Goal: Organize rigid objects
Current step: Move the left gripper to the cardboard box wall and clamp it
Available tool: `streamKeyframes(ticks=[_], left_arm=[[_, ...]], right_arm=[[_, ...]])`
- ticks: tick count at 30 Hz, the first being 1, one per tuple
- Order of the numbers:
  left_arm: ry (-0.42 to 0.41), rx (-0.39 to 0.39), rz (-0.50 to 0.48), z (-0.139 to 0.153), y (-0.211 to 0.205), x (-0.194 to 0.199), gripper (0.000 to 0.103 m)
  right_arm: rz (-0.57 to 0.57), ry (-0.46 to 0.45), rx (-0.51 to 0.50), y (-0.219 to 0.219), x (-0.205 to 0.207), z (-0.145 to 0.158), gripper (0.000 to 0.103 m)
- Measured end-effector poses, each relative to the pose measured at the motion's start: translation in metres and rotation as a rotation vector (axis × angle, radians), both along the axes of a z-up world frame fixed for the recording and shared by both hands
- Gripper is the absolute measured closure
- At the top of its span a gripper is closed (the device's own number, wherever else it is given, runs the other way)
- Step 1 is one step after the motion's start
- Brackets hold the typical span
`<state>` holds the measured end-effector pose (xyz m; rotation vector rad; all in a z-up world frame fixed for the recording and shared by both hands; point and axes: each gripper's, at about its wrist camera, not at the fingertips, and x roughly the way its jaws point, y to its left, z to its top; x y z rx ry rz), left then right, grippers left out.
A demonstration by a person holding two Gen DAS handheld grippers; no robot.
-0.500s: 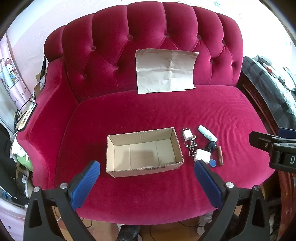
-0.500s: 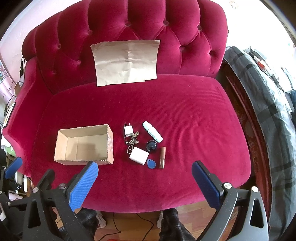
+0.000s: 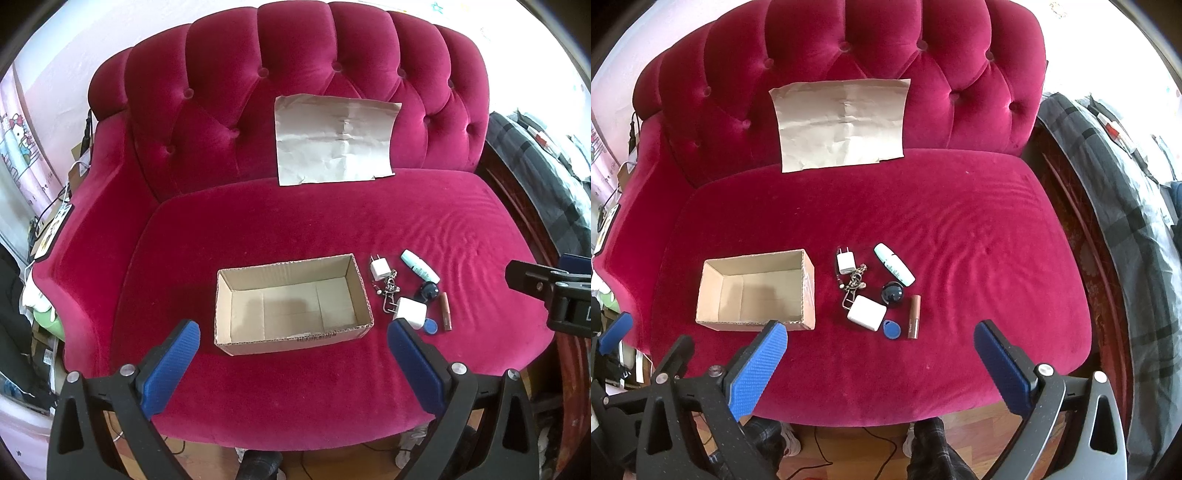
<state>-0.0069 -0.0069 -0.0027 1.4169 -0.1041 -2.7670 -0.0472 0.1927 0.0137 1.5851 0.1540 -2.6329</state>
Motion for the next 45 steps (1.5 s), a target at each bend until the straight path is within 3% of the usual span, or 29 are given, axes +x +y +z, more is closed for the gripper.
streamKeyframes(ticks=[12, 36, 45], left_arm=[[-0.013, -0.042, 0.029, -0.025, -0.02, -0.024, 0.0], [-0.137, -0.082, 0.166, -0.153, -0.122, -0.094, 0.0], [-0.165, -0.064, 0.14, -0.183, -0.137, -0.104, 0.0]], right_arm=[[-0.007, 0.005, 0.01, 0.005, -0.016, -0.018, 0.0], [-0.022, 0.04, 0.066, 0.011, -0.083, -0.093, 0.0], [-0.027, 0.046, 0.074, 0.012, -0.097, -0.115, 0.0]])
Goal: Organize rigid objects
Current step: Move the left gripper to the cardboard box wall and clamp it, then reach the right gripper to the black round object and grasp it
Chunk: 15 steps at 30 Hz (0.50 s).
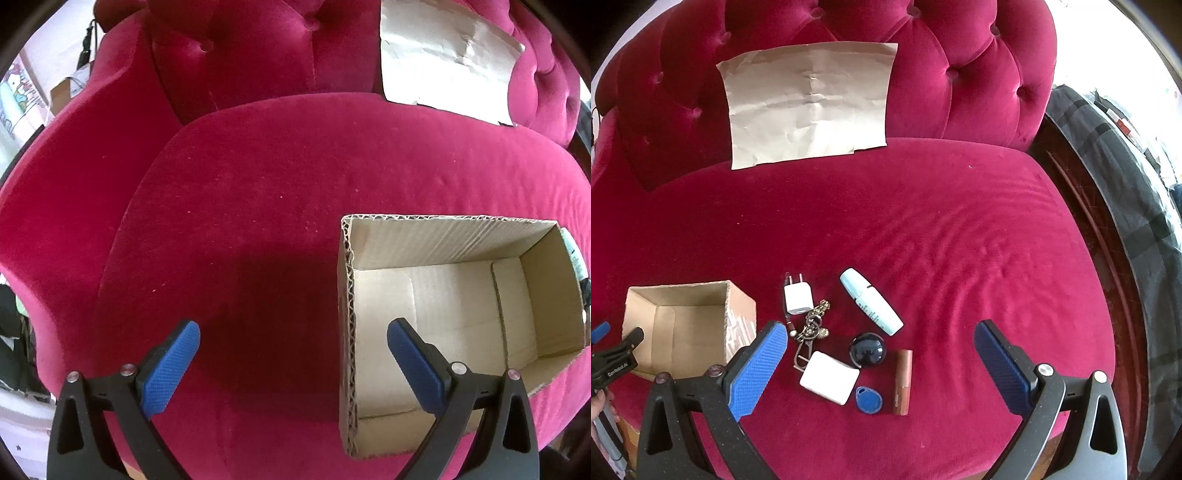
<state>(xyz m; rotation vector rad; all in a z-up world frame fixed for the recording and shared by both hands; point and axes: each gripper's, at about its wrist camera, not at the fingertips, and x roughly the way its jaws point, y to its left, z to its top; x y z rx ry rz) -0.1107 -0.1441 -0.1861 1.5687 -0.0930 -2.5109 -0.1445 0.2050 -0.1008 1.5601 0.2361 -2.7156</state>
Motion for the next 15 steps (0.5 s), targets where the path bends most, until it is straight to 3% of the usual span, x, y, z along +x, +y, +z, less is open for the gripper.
streamKeyframes(ticks=[2, 4, 6, 8, 11, 15], left_arm=[[0.0, 0.014, -0.003, -0.004, 0.0, -0.002, 0.003], [-0.008, 0.035, -0.014, -0.008, 0.0, -0.003, 0.015], [-0.023, 0.045, -0.022, -0.012, 0.0, -0.003, 0.037], [-0.041, 0.056, -0.033, -0.017, 0.001, -0.002, 0.049], [-0.057, 0.101, -0.059, -0.025, 0.004, -0.002, 0.078], [-0.049, 0.105, -0.064, -0.027, 0.01, -0.002, 0.099]], right_arm=[[0.0, 0.001, 0.0, 0.0, -0.001, -0.002, 0.0], [0.003, 0.002, 0.002, -0.002, -0.002, -0.004, 0.0], [0.01, 0.004, 0.008, -0.004, -0.002, -0.005, 0.0], [0.009, 0.001, 0.009, -0.005, -0.003, -0.007, 0.0], [0.008, -0.007, 0.002, -0.007, -0.004, -0.011, 0.0], [0.008, -0.009, 0.005, -0.008, -0.005, -0.013, 0.0]])
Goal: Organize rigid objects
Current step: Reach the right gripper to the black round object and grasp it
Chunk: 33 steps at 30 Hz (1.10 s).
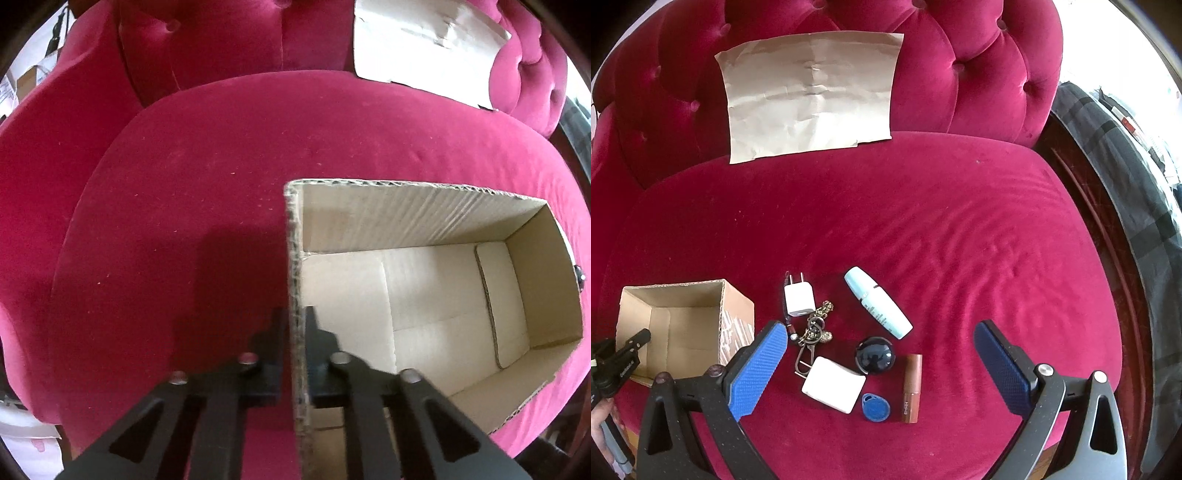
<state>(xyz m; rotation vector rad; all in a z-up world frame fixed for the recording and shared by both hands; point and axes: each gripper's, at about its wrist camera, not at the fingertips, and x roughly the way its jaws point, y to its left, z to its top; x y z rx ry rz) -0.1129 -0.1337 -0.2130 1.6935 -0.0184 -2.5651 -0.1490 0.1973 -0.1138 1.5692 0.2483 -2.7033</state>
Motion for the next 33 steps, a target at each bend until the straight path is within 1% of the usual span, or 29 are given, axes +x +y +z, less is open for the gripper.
streamKeyframes(ticks=[3, 7, 17, 24, 29, 30, 33], left_arm=[[0.001, -0.016, 0.001, -0.001, 0.002, 0.001, 0.099], [0.002, -0.003, 0.001, -0.002, 0.0, 0.003, 0.099], [0.021, -0.01, 0.016, -0.003, 0.003, 0.011, 0.099], [0.031, -0.02, 0.024, -0.003, 0.006, 0.015, 0.099], [0.032, -0.022, 0.021, -0.002, 0.005, 0.018, 0.099], [0.032, -0.022, 0.02, -0.005, 0.004, 0.004, 0.099], [0.034, -0.017, 0.023, -0.005, 0.001, 0.003, 0.099]], right_arm=[[-0.003, -0.002, -0.001, 0.0, 0.0, 0.0, 0.0], [-0.01, -0.007, -0.003, 0.003, -0.003, 0.0, 0.0], [-0.036, -0.032, 0.001, 0.013, -0.005, -0.011, 0.0], [-0.05, -0.065, 0.009, 0.015, -0.008, -0.027, 0.0], [-0.053, -0.099, 0.016, 0.016, -0.01, -0.045, 0.0], [-0.054, -0.111, 0.014, 0.016, -0.011, -0.051, 0.0], [-0.058, -0.127, 0.018, 0.018, -0.013, -0.061, 0.003]])
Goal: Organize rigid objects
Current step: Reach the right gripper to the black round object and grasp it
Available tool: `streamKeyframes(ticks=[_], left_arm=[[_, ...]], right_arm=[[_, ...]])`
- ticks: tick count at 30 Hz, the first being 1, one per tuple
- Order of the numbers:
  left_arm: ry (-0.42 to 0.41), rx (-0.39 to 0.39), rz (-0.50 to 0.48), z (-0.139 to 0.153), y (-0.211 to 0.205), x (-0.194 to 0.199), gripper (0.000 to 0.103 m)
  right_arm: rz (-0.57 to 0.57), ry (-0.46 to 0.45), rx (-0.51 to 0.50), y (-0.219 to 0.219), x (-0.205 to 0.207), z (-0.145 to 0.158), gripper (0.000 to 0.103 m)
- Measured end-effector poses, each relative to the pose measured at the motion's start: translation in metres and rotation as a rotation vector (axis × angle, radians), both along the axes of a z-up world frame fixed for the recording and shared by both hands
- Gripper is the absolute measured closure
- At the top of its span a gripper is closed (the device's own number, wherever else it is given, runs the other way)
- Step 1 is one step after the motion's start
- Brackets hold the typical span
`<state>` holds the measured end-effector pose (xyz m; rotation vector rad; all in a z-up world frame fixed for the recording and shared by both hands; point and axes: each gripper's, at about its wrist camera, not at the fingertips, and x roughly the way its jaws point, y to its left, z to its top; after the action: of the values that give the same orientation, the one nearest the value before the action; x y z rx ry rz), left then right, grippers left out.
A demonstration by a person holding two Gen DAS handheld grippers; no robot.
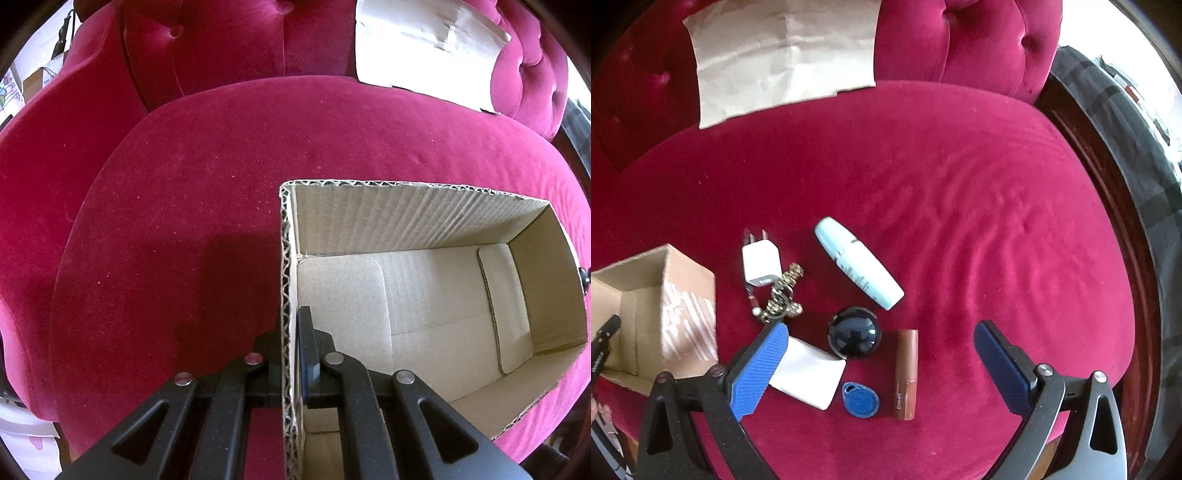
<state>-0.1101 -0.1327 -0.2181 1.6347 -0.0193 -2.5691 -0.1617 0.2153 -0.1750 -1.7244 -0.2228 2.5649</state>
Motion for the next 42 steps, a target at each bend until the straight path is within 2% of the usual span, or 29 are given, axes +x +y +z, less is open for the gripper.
streamKeyframes(ticks=[6, 14, 18, 26, 32, 42], left_arm=[[0.008, 0.0, -0.002, -0.002, 0.001, 0.001, 0.099], [0.013, 0.002, -0.001, -0.005, 0.004, -0.011, 0.099], [0.012, -0.002, -0.002, -0.002, 0.001, -0.002, 0.099], [-0.002, -0.009, 0.006, -0.002, 0.005, -0.007, 0.099], [-0.013, -0.013, 0.007, -0.003, 0.006, -0.01, 0.099], [-0.015, -0.017, 0.015, -0.004, 0.009, -0.016, 0.099]], right_arm=[[-0.024, -0.02, -0.013, 0.005, -0.004, -0.015, 0.007], [-0.011, -0.03, -0.015, 0.0, -0.005, -0.022, 0.019], [-0.019, -0.041, -0.01, 0.0, -0.006, -0.026, 0.025], [-0.023, -0.07, -0.062, -0.001, -0.008, -0.032, 0.063], [0.0, -0.048, -0.032, -0.007, -0.005, -0.03, 0.063], [-0.006, -0.022, -0.045, -0.004, -0.004, -0.012, 0.063]])
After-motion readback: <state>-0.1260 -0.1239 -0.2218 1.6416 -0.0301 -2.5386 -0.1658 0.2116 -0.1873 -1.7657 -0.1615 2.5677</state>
